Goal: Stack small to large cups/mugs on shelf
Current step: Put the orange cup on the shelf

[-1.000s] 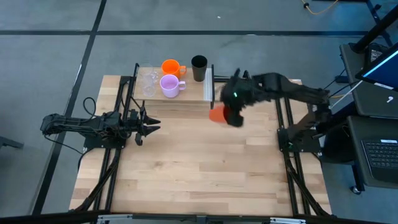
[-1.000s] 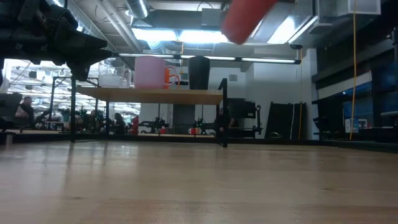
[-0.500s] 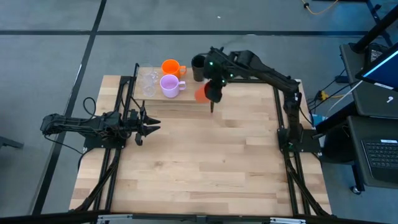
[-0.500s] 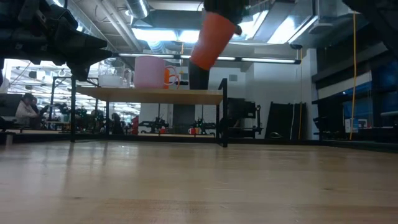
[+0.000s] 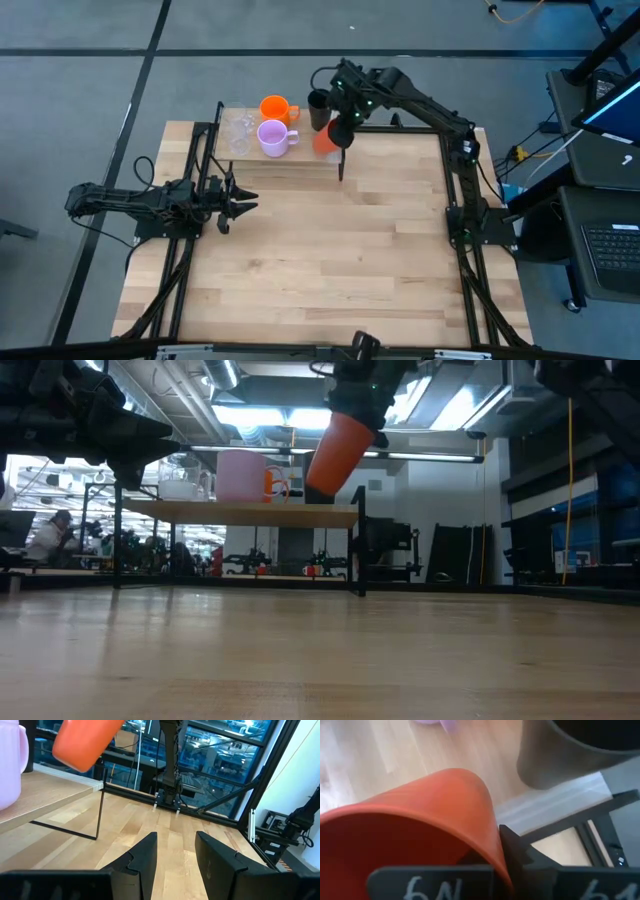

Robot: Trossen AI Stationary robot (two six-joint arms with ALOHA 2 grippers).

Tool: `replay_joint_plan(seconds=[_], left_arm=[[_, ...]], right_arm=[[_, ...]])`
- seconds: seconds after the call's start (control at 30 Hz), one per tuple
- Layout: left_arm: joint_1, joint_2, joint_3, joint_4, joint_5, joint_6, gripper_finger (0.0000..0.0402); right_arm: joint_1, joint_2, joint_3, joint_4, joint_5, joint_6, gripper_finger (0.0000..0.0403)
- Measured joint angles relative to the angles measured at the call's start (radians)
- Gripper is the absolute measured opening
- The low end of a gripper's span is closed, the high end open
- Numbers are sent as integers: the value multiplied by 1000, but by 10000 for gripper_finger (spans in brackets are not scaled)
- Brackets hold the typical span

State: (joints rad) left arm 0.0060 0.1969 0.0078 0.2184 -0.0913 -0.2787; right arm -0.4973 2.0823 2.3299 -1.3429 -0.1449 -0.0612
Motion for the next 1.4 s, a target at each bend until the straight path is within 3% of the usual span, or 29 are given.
replay_joint_plan(seconds=[0.67,0.93,1.23,1.4], left_arm=[[0,0,0,0,0,0,128],[0,0,0,0,0,0,128],[0,0,0,0,0,0,128],[0,0,0,0,0,0,128]], right_arm=[[-20,13,0,-23,20,-16,12],[-23,13,0,-21,20,-26,47],[-23,13,0,-15,17,-37,56],[-23,13,0,12,-13,-49,87]])
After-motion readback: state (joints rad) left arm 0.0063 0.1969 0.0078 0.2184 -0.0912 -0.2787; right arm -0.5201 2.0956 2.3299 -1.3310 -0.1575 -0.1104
